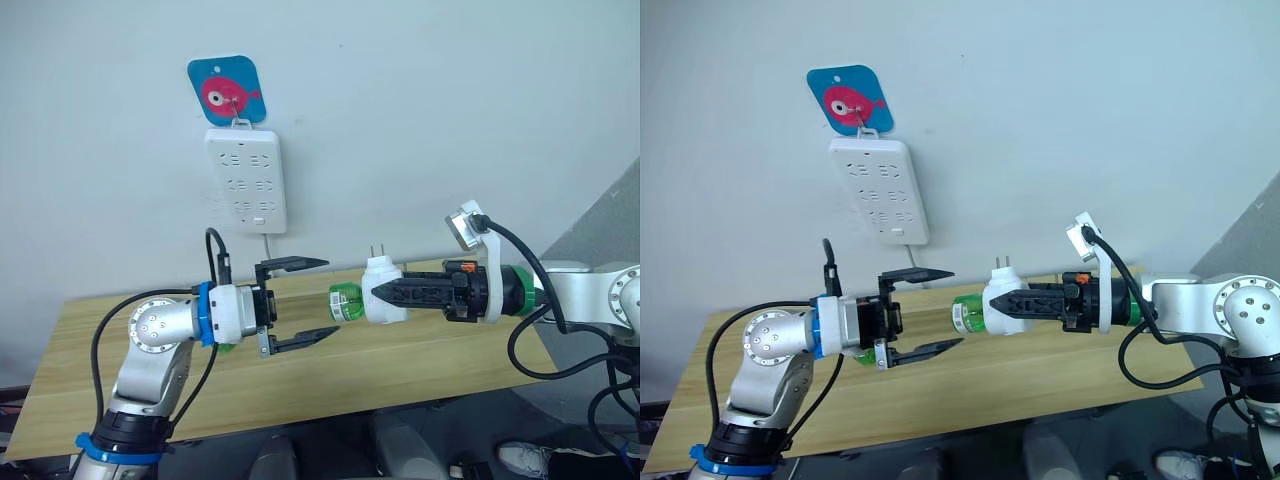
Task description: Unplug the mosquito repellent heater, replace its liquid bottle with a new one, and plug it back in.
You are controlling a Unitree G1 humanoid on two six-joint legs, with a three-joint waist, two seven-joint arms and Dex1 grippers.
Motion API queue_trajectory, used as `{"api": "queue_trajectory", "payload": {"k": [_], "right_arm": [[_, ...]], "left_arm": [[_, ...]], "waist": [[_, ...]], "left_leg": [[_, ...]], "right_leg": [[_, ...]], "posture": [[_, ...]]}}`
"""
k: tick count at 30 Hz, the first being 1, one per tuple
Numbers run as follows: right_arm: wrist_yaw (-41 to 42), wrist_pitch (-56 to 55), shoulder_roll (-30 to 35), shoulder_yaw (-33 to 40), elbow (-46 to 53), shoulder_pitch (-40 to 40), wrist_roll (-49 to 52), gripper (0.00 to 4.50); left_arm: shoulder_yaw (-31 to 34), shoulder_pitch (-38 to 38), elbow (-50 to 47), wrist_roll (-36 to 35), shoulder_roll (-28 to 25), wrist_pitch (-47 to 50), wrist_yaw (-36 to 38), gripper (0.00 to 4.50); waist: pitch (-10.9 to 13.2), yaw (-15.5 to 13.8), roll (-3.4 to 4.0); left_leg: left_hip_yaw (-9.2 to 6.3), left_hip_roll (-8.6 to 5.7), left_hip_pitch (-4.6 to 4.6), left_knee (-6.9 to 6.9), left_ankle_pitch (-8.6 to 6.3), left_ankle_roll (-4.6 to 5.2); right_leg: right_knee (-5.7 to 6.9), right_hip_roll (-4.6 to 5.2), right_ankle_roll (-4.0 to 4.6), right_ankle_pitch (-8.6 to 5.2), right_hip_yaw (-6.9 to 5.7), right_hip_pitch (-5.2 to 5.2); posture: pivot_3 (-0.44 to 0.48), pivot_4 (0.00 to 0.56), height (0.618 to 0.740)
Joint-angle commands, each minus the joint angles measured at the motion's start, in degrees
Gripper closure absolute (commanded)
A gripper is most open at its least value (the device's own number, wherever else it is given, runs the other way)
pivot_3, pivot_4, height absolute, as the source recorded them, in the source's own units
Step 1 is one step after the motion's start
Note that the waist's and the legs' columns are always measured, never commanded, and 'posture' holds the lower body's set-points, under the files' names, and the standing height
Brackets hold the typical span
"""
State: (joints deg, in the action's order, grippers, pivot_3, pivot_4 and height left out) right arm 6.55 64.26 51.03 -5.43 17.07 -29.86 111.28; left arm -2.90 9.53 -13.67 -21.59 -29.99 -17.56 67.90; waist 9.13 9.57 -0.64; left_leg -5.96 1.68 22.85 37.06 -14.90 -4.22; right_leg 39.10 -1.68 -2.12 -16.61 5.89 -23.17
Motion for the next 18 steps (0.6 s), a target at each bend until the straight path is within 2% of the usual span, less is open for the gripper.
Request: {"api": "queue_trajectory", "payload": {"k": [1,8,11,16,18], "right_arm": [[0.05,-1.16,-0.39,1.52,0.54,-0.43,1.72,1.43],[-0.16,-1.26,-1.08,1.73,0.87,-0.35,1.72,1.43],[-0.22,-1.21,-1.16,1.78,0.94,-0.36,1.72,1.43],[-0.32,-1.33,-1.27,1.81,0.85,-0.39,1.72,1.43],[-0.36,-1.34,-1.16,1.76,0.88,-0.45,1.72,1.43]], "left_arm": [[-0.84,0.19,-1.22,1.04,0.54,-2.50,-1.49,0.00],[-2.34,2.51,1.26,2.27,1.62,-4.96,-2.81,0.00],[-2.76,3.15,1.70,2.14,1.45,-5.03,-3.16,0.60],[-3.48,4.26,0.38,0.60,0.40,-2.09,-2.75,2.12],[-3.53,4.71,-0.67,-0.93,-1.23,1.38,-1.74,2.24]], "waist": [[0.00,0.10,0.00],[-0.01,0.12,0.01],[-0.01,0.16,0.01],[-0.01,0.17,0.01],[-0.01,0.17,0.01]], "left_leg": [[0.01,0.00,0.00,0.00,0.00,0.00],[0.01,0.00,-0.01,0.04,0.01,0.01],[0.01,0.00,-0.01,0.03,0.01,0.01],[-0.01,0.00,0.00,0.03,0.01,0.01],[-0.01,-0.01,-0.01,0.04,0.01,0.01]], "right_leg": [[0.00,0.00,0.00,0.00,0.01,0.00],[0.03,0.00,-0.03,-0.01,0.01,0.01],[0.02,0.00,0.00,0.01,0.01,0.01],[0.03,0.00,0.00,0.01,-0.01,0.01],[0.06,0.00,0.00,0.01,-0.01,0.01]], "posture": [[-0.208,0.117,0.736],[-0.212,0.117,0.736],[-0.214,0.119,0.736],[-0.214,0.119,0.736],[-0.214,0.121,0.736]]}}
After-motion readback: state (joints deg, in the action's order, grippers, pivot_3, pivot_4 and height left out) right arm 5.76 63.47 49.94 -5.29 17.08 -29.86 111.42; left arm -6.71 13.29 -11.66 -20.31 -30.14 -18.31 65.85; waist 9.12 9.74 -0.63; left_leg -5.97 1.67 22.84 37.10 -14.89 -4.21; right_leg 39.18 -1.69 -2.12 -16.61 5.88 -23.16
